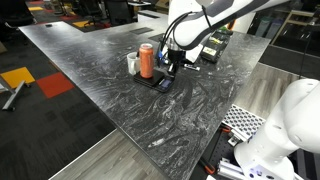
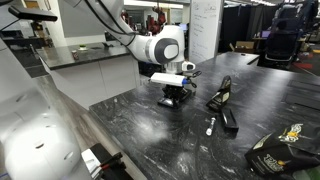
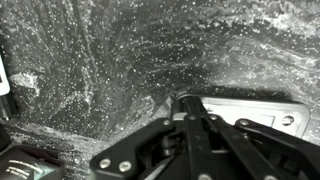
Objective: Press the button on the black pad
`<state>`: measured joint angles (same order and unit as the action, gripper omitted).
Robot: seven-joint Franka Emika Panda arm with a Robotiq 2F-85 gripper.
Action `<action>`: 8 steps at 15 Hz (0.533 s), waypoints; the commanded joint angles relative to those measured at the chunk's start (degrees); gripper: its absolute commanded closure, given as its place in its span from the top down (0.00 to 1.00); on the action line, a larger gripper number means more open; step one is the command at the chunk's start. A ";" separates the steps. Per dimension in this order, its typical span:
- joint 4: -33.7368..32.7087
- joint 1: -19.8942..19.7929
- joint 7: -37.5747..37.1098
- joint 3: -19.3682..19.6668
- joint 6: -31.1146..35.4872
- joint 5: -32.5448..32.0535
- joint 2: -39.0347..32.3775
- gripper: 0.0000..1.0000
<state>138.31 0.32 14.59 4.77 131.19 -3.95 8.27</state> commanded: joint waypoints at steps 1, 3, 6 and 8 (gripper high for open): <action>-1.03 -0.69 -1.72 -1.01 -1.13 -0.79 -0.40 0.00; -0.85 -0.61 -4.29 -1.67 -2.92 -1.79 2.04 0.00; -1.43 -0.52 -8.65 -2.94 -6.45 -3.10 5.32 0.00; -2.32 -0.36 -9.65 -3.34 -9.68 -2.29 7.24 0.00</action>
<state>137.10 0.36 6.89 2.45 126.42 -6.10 12.45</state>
